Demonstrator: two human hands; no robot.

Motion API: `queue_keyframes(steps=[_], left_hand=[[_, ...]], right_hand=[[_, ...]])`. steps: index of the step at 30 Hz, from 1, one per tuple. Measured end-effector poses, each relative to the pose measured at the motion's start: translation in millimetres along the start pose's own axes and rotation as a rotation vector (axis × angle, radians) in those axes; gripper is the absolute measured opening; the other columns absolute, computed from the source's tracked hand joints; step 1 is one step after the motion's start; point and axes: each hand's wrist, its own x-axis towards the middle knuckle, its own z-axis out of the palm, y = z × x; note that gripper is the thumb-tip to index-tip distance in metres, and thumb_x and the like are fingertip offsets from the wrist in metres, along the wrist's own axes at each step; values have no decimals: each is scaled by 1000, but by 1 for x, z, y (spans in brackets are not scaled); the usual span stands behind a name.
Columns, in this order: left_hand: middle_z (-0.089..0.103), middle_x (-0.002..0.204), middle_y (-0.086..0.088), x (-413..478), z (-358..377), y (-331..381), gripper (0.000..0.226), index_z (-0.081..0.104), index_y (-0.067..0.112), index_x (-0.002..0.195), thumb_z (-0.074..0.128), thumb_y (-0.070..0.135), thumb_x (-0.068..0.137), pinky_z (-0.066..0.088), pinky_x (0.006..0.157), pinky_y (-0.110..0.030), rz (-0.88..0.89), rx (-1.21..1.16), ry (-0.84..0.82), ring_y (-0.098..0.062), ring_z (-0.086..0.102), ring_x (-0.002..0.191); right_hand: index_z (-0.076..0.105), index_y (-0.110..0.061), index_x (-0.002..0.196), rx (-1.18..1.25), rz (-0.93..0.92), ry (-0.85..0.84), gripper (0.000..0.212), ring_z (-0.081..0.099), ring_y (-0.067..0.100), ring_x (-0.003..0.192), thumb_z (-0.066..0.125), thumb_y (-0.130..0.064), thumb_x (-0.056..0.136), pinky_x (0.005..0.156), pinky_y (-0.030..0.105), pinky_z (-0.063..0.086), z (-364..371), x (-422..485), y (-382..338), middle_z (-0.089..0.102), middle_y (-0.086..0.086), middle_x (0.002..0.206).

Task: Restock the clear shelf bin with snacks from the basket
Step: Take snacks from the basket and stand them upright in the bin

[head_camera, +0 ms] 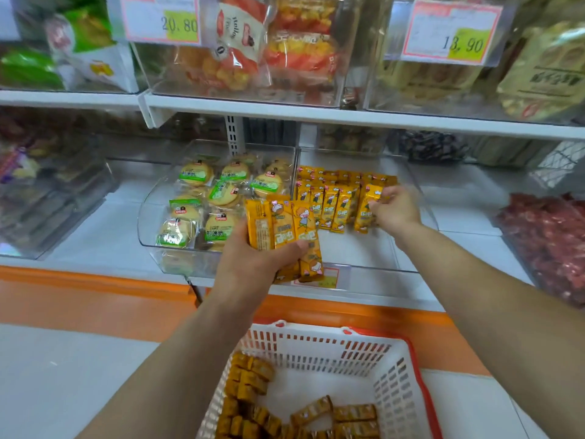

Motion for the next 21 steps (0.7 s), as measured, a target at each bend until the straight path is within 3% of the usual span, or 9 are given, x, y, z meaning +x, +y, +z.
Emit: queue_keyframes(steps=[3, 8, 12, 16, 19, 21], left_hand=[[80, 105, -1, 4, -1, -4, 68, 64, 24, 120, 90, 33, 57, 61, 88, -50, -14, -8, -21, -24, 78, 94], [80, 102, 3, 11, 0, -5, 72, 64, 28, 117, 89, 40, 51, 62, 85, -46, -20, 35, -22, -20, 79, 91], [80, 103, 1, 15, 2, -8, 56, 64, 26, 118, 91, 23, 69, 62, 85, -47, -40, 34, 0, -22, 78, 92], [80, 97, 5, 14, 8, -13, 47, 65, 28, 113, 89, 17, 75, 64, 81, -42, -40, 31, 1, -19, 79, 88], [81, 96, 5, 12, 12, -14, 49, 65, 27, 113, 90, 18, 73, 64, 81, -42, -52, 22, -8, -19, 79, 87], [81, 97, 4, 10, 16, -13, 56, 65, 26, 115, 93, 24, 65, 63, 81, -42, -64, 17, -31, -20, 79, 87]], right_hand=[[53, -21, 100, -20, 31, -1, 24, 67, 33, 104, 73, -17, 87, 95, 47, 53, 19, 16, 8, 69, 10, 105], [66, -15, 100, -116, 41, -11, 18, 66, 31, 106, 75, -19, 85, 89, 31, 50, 34, 29, 18, 69, 7, 101], [66, -19, 84, -73, 87, -2, 11, 69, 31, 100, 77, -20, 81, 94, 43, 55, 29, 31, 20, 72, 9, 99], [53, -16, 70, -39, 67, -53, 24, 69, 38, 91, 75, -12, 77, 85, 49, 57, 11, 14, 4, 64, 10, 82], [58, -19, 89, -16, -21, -47, 21, 65, 21, 85, 75, -13, 78, 74, 32, 51, -19, -26, -16, 65, 2, 89], [62, -21, 102, 72, -64, -189, 25, 66, 12, 82, 75, -18, 80, 69, 25, 50, -42, -69, -28, 68, 0, 93]])
